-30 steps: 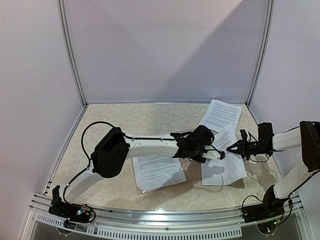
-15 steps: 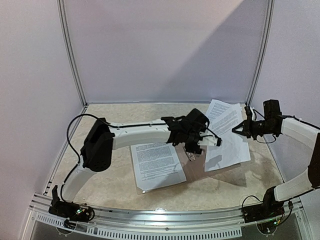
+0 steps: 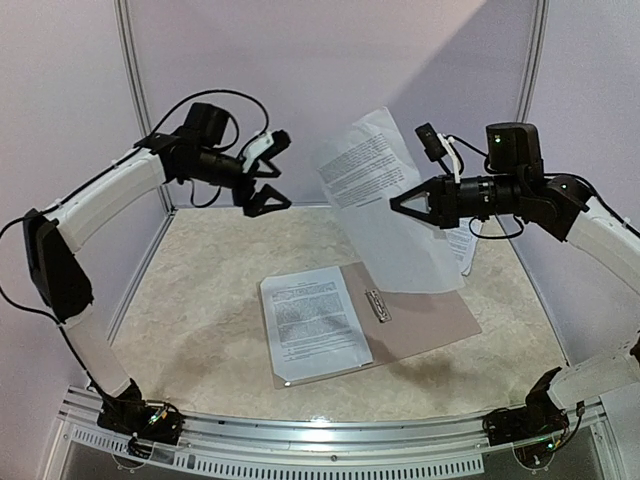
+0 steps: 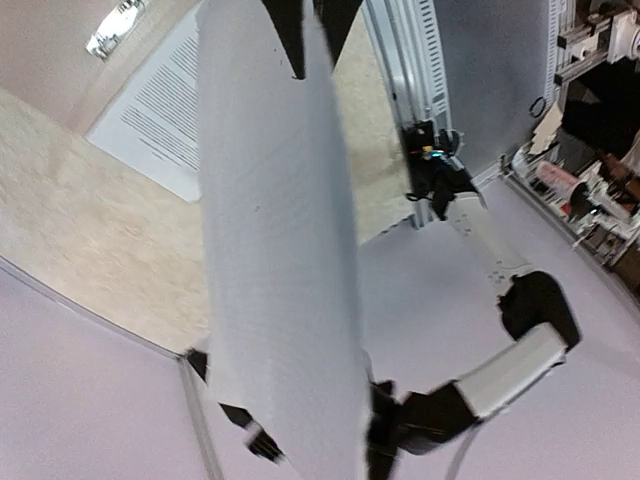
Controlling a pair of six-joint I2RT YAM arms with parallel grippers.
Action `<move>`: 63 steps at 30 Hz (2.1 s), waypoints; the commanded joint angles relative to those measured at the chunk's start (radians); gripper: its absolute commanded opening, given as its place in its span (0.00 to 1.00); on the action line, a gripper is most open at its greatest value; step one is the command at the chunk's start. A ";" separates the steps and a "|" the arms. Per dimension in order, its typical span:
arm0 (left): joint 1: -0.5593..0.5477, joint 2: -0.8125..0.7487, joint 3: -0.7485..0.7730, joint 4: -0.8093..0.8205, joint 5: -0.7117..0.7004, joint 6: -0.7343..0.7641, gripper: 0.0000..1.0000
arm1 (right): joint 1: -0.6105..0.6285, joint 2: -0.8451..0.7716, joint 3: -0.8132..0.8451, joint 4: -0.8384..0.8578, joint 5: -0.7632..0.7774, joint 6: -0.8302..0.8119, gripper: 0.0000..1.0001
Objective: Put the files into the folder
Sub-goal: Pass from the right arm to the left, then pass from the left arm to the right
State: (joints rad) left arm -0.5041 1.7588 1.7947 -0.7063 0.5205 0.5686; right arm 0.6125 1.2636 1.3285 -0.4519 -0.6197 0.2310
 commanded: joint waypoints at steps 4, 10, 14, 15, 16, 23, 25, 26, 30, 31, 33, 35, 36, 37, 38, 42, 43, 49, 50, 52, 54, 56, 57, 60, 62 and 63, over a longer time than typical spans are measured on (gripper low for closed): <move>0.033 -0.318 -0.319 0.060 0.353 -0.108 0.99 | 0.048 0.083 0.014 0.458 -0.132 0.120 0.00; 0.031 -0.388 -0.360 0.084 0.488 -0.183 1.00 | 0.076 0.145 0.012 0.646 -0.163 0.215 0.00; 0.017 -0.394 -0.377 0.171 0.500 -0.254 1.00 | 0.079 0.155 0.013 0.676 -0.166 0.237 0.00; 0.009 -0.390 -0.383 0.208 0.485 -0.289 1.00 | 0.080 0.156 0.013 0.681 -0.166 0.242 0.00; 0.004 -0.383 -0.387 0.265 0.467 -0.331 1.00 | 0.081 0.155 0.014 0.682 -0.168 0.245 0.00; 0.001 -0.351 -0.406 0.519 0.459 -0.617 0.50 | 0.084 0.139 -0.038 0.702 -0.165 0.267 0.00; -0.001 -0.351 -0.409 0.585 0.496 -0.680 0.27 | 0.083 0.134 -0.054 0.697 -0.167 0.272 0.00; -0.001 -0.352 -0.411 0.597 0.509 -0.698 0.11 | 0.083 0.133 -0.060 0.690 -0.164 0.273 0.00; -0.001 -0.369 -0.398 0.530 0.499 -0.650 0.00 | 0.083 0.131 -0.068 0.618 -0.127 0.253 0.25; -0.001 -0.374 -0.396 0.507 0.482 -0.625 0.00 | 0.083 0.131 -0.077 0.605 -0.109 0.247 0.36; 0.001 -0.378 -0.393 0.473 0.456 -0.587 0.00 | 0.084 0.132 -0.106 0.604 -0.099 0.242 0.52; 0.002 -0.377 -0.398 0.467 0.448 -0.578 0.00 | 0.082 0.147 -0.113 0.605 -0.110 0.251 0.50; 0.002 -0.376 -0.401 0.466 0.449 -0.575 0.00 | 0.084 0.158 -0.109 0.606 -0.129 0.257 0.39; 0.002 -0.374 -0.401 0.466 0.449 -0.574 0.00 | 0.083 0.174 -0.103 0.605 -0.145 0.261 0.27; 0.002 -0.374 -0.402 0.464 0.448 -0.571 0.00 | 0.083 0.190 -0.098 0.600 -0.155 0.263 0.16; 0.020 -0.375 -0.400 0.451 0.431 -0.555 0.00 | 0.082 0.202 -0.103 0.561 -0.116 0.232 0.00; 0.026 -0.375 -0.401 0.446 0.428 -0.548 0.00 | 0.082 0.201 -0.108 0.559 -0.108 0.229 0.00; 0.035 -0.391 -0.394 0.165 0.122 -0.236 0.94 | 0.072 0.214 -0.117 0.476 0.009 0.181 0.00; 0.036 -0.407 -0.424 0.119 0.033 -0.154 0.94 | 0.064 0.219 -0.131 0.474 0.007 0.170 0.00; 0.035 -0.444 -0.523 0.072 -0.125 -0.033 0.94 | 0.045 0.249 -0.152 0.476 -0.006 0.168 0.00; 0.028 -0.464 -0.647 0.068 -0.263 0.014 0.93 | 0.029 0.290 -0.160 0.478 -0.024 0.167 0.00; 0.013 -0.467 -0.765 0.092 -0.341 0.034 0.91 | 0.012 0.352 -0.161 0.483 -0.042 0.157 0.00; 0.002 -0.466 -0.813 0.105 -0.352 0.043 0.89 | 0.002 0.386 -0.163 0.489 -0.053 0.151 0.00; -0.052 -0.462 -0.947 0.191 -0.373 0.046 0.87 | -0.036 0.476 -0.174 0.523 -0.087 0.145 0.00; -0.101 -0.452 -1.026 0.249 -0.388 0.057 0.87 | -0.052 0.535 -0.192 0.545 -0.093 0.139 0.00; -0.125 -0.441 -1.053 0.278 -0.398 0.062 0.87 | -0.057 0.551 -0.196 0.544 -0.094 0.132 0.00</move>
State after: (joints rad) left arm -0.5434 1.3056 0.8406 -0.5308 0.2195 0.5655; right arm 0.5861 1.7393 1.1671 0.0757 -0.6865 0.3943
